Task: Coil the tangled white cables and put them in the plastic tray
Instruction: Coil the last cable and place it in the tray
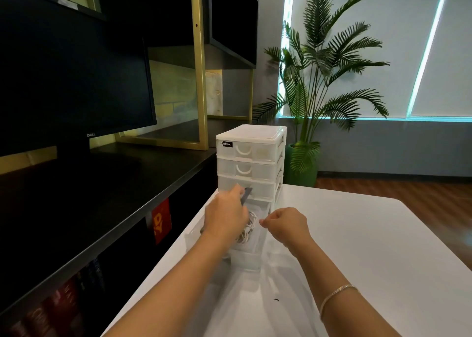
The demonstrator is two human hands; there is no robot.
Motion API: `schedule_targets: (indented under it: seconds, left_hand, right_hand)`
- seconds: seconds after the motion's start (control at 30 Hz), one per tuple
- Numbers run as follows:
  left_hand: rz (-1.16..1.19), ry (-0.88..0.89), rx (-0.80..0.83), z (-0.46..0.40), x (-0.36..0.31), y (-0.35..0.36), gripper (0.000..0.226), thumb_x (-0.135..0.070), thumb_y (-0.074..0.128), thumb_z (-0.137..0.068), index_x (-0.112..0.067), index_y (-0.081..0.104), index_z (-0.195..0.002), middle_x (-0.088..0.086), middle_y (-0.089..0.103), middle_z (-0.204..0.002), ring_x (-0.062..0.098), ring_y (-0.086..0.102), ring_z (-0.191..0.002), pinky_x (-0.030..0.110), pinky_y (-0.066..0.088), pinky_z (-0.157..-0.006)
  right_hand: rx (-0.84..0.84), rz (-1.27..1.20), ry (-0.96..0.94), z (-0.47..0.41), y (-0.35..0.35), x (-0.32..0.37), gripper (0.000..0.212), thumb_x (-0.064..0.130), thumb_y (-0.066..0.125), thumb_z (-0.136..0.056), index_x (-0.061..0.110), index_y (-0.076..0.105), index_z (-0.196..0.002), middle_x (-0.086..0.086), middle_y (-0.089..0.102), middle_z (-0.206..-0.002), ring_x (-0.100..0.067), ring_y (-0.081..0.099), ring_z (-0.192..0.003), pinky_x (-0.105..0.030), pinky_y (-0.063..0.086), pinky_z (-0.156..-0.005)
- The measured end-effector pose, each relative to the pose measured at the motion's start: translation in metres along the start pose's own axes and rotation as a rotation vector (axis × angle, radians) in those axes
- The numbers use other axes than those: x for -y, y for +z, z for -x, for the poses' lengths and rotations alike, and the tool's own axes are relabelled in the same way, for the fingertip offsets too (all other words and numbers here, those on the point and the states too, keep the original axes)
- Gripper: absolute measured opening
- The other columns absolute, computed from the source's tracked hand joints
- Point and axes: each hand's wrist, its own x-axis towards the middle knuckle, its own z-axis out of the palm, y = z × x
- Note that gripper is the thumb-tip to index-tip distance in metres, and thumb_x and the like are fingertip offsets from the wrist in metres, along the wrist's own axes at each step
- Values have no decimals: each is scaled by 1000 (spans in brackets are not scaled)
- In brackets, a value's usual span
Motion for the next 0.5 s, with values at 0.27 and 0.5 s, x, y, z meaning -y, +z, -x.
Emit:
schedule_targets:
  seconds: [0.27, 0.5]
  left_hand:
    - [-122, 136, 86, 14, -3, 22, 31, -30, 58, -91, -23, 53, -121, 0, 63, -118, 18, 59, -104, 28, 49, -88]
    - [74, 36, 228, 8, 6, 17, 42, -35, 64, -85, -22, 54, -124, -1, 65, -118, 17, 61, -105, 29, 51, -90]
  right_hand:
    - [-23, -97, 32, -5, 5, 2, 20, 30, 58, -89, 11, 67, -90, -9, 67, -91, -23, 59, -74, -30, 50, -62]
    - [11, 33, 37, -7, 16, 0, 30, 38, 59, -87, 10, 68, -93, -5, 63, -81, -18, 57, -71, -31, 52, -71]
